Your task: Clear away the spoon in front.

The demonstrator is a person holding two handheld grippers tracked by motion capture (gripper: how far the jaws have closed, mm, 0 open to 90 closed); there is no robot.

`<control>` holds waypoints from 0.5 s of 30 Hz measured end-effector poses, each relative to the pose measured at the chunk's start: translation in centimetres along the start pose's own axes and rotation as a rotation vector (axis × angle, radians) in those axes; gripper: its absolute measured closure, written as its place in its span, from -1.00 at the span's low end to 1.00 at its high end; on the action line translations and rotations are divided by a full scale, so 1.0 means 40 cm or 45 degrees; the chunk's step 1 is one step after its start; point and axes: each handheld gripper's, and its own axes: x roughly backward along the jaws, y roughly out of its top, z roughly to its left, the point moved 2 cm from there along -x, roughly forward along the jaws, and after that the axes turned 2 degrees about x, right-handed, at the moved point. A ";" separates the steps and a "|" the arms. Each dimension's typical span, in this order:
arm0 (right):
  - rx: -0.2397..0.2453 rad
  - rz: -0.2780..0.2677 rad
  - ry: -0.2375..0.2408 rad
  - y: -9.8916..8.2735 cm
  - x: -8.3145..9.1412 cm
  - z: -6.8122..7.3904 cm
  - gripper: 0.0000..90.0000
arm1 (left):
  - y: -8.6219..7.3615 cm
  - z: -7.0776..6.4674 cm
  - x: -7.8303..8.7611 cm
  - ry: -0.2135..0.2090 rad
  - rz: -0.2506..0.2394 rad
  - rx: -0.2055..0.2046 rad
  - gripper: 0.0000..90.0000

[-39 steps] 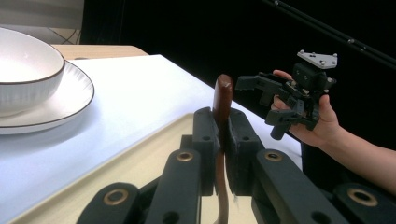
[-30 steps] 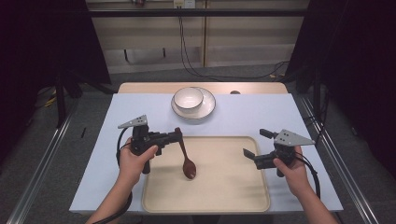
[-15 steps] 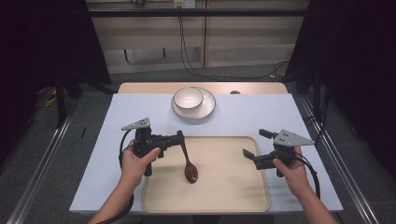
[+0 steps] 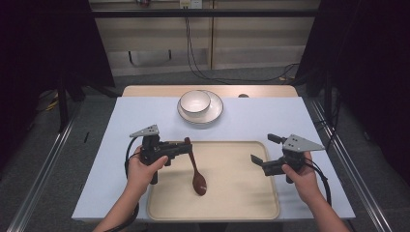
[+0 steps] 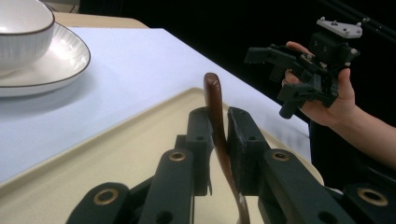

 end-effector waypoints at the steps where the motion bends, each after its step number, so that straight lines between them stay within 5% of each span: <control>1: 0.002 0.000 0.006 0.000 0.001 -0.001 -0.98 | -0.001 0.002 -0.001 -0.003 0.009 -0.011 0.74; 15: 0.012 -0.001 0.007 0.001 0.002 0.002 -0.98 | -0.004 0.018 0.000 0.092 0.026 -0.072 0.54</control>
